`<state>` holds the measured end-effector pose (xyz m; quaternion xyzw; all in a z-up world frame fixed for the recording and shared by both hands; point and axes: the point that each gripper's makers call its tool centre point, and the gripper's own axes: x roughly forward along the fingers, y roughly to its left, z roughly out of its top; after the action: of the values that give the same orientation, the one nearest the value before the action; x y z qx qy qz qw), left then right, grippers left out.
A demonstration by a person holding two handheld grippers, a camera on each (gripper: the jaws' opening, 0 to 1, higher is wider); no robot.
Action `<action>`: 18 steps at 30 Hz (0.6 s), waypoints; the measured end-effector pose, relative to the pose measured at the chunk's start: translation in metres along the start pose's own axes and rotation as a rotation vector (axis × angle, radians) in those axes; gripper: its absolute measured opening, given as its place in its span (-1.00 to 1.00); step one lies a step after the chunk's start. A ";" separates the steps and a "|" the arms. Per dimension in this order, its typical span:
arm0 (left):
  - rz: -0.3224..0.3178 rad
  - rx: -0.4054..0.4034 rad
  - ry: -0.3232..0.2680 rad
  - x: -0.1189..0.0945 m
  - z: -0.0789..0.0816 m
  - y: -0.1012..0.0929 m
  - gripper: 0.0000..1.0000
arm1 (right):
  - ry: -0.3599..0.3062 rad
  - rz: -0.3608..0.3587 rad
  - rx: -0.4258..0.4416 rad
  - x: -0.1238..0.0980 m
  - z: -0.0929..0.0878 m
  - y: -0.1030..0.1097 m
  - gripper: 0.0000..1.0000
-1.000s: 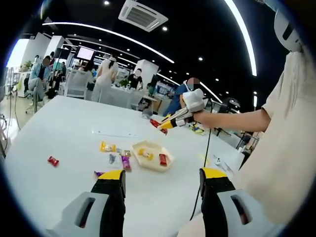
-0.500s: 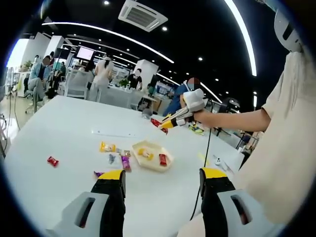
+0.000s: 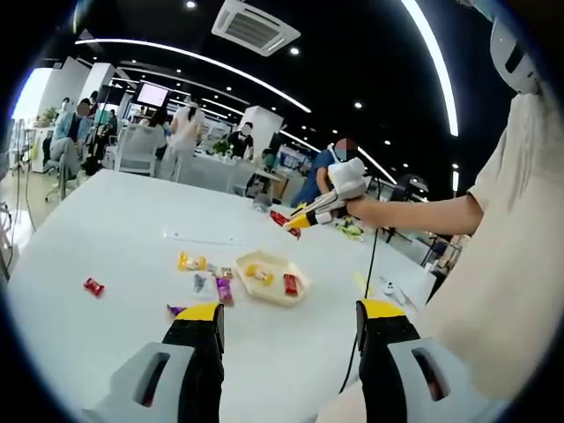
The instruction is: Place the target food into the container with the food tongs after gripping and lifting it, then release it inside without dropping or visibly crushing the food.
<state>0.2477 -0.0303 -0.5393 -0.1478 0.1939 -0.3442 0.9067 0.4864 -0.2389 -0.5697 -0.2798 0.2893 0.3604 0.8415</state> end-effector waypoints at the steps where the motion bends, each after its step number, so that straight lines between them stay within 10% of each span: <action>1: 0.000 0.000 0.000 0.000 0.000 0.000 0.21 | 0.000 0.001 0.001 0.000 0.000 0.000 -0.51; 18: 0.001 -0.004 -0.001 -0.001 -0.001 -0.002 0.21 | 0.000 0.002 -0.002 0.000 0.001 0.000 -0.51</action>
<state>0.2459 -0.0312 -0.5397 -0.1495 0.1941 -0.3433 0.9067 0.4864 -0.2382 -0.5692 -0.2805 0.2893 0.3614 0.8408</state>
